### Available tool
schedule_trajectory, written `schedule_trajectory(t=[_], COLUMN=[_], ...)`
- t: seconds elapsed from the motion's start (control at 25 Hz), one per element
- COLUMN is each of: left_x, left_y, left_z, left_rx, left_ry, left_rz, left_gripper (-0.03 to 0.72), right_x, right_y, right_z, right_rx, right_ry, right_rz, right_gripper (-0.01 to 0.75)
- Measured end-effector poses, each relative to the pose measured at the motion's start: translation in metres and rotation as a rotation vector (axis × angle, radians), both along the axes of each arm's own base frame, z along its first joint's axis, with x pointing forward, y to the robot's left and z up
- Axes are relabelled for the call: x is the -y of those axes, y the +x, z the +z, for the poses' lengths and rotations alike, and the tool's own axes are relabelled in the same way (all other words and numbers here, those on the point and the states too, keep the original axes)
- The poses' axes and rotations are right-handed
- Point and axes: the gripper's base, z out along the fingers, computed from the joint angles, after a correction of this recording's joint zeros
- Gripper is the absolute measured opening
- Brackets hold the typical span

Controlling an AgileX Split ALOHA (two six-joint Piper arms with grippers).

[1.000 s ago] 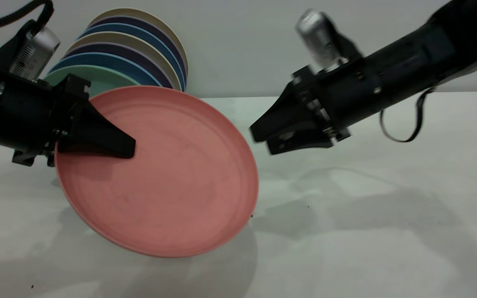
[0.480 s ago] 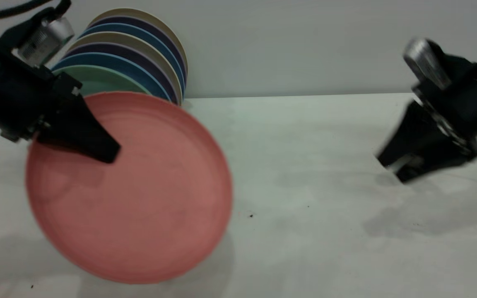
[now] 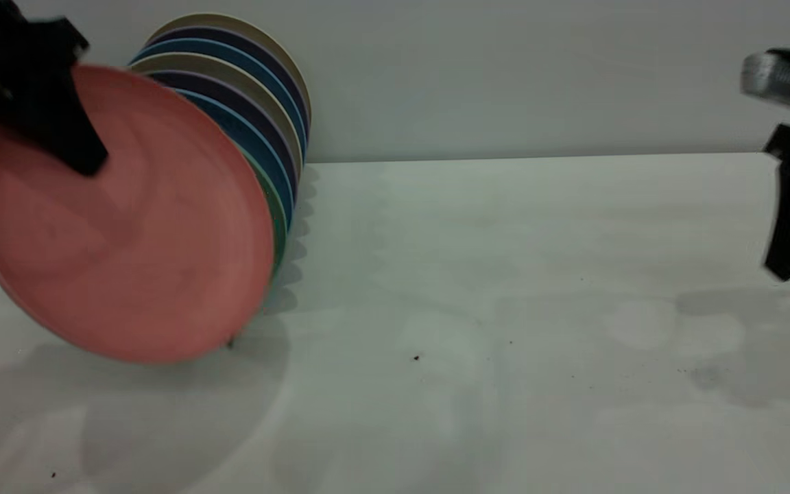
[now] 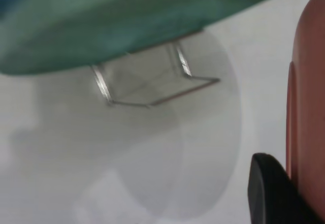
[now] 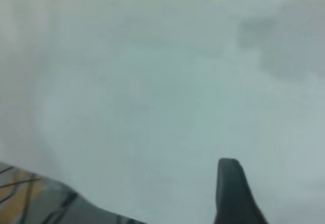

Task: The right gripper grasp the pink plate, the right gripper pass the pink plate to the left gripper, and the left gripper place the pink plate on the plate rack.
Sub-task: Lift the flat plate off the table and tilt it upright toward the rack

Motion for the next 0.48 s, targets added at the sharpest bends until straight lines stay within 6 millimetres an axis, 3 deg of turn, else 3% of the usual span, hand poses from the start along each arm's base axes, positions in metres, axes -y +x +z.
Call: schedule_trajectory(t=[0.16,0.4,0.48], left_x=[0.005,0.033,0.04], left_y=[0.003,-0.004,-0.005], left_z=[0.007,0.007,0.009], left_rx=[0.117,0.299,0.361], left_ry=[0.142,0.271,0.31], left_rz=[-0.316,-0.994,-1.147], left_gripper=[0.122,0.122,0.122], right_x=[0.005,0.005,0.005], right_y=[-0.002,-0.002,-0.002], right_z=[0.008,0.008,0.008], right_rx=[0.008,0.004,0.004], right_ry=[-0.056,-0.059,-0.062], right_rz=[-0.017,-0.025,-0.025], right_gripper=[0.445,0.444,0.444])
